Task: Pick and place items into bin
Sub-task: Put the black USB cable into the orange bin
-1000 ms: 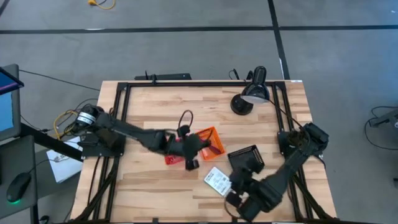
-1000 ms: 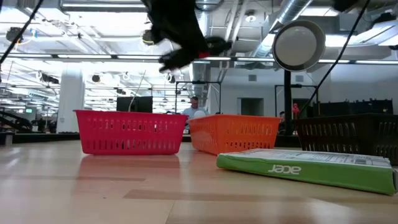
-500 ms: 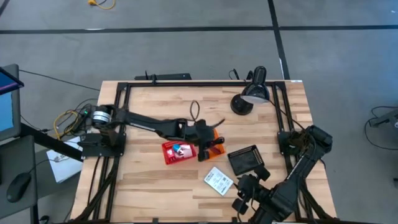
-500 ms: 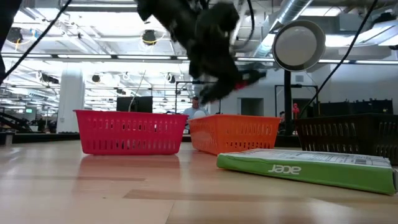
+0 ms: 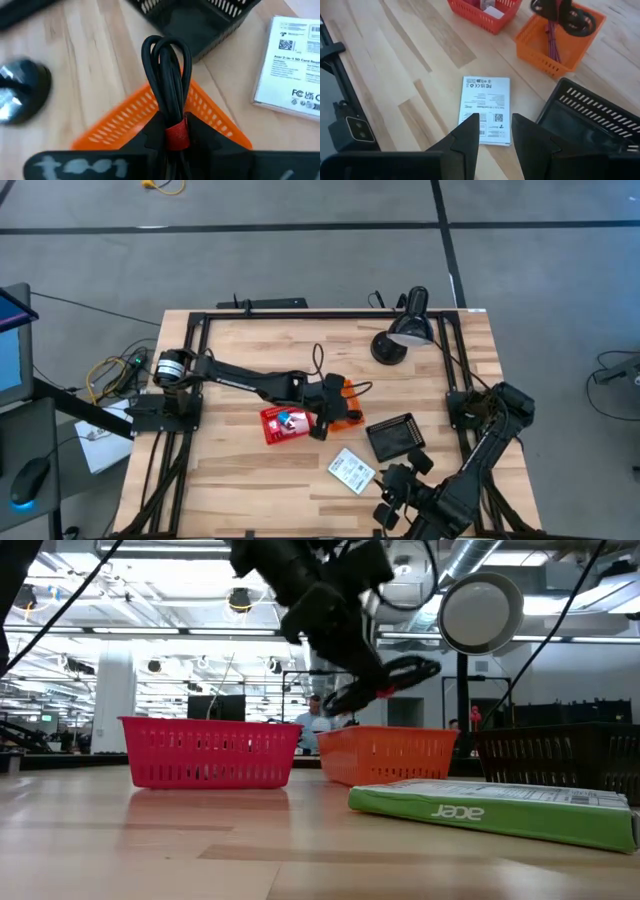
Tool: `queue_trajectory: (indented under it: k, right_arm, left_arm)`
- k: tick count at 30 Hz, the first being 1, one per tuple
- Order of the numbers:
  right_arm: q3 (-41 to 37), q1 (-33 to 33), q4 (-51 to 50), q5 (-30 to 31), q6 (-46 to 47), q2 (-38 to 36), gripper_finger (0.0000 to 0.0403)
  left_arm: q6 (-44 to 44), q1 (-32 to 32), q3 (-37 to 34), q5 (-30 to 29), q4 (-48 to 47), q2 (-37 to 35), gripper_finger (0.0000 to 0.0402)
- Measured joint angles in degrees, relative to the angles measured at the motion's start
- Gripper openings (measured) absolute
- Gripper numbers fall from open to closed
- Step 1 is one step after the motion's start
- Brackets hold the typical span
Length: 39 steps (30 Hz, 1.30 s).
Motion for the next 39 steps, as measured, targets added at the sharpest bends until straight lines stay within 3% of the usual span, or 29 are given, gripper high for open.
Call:
queue_trajectory:
  k: [6,11,20,28,32,39]
  right_arm:
    - [0.0,0.0,-0.01,-0.04,-0.36,0.0,0.0108]
    - [0.0,0.0,-0.17,-0.03,-0.5,0.0,0.0108]
    - [0.0,0.03,-0.04,-0.04,-0.47,-0.01,0.0108]
    - [0.04,0.94,1.51,-0.18,-1.53,-0.04,0.0108]
    - [0.04,1.56,1.42,-0.11,-1.57,-0.04,0.0108]
    - [0.02,1.6,1.3,-0.07,-1.56,-0.04,0.0108]
  left_arm:
    - [17.7,0.0,6.22,-1.1,-8.2,-0.04,0.0031]
    - [30.06,-0.44,5.37,-5.76,-12.46,-0.11,0.0034]
    - [27.16,-0.26,0.85,-6.2,-6.31,1.52,0.0034]
    - [26.81,-0.24,1.29,-11.25,-3.15,6.4,0.0036]
    - [26.81,-0.86,1.3,-14.53,-2.19,6.69,0.005]
    - [26.8,-1.2,1.32,-15.33,-0.13,6.67,0.0088]
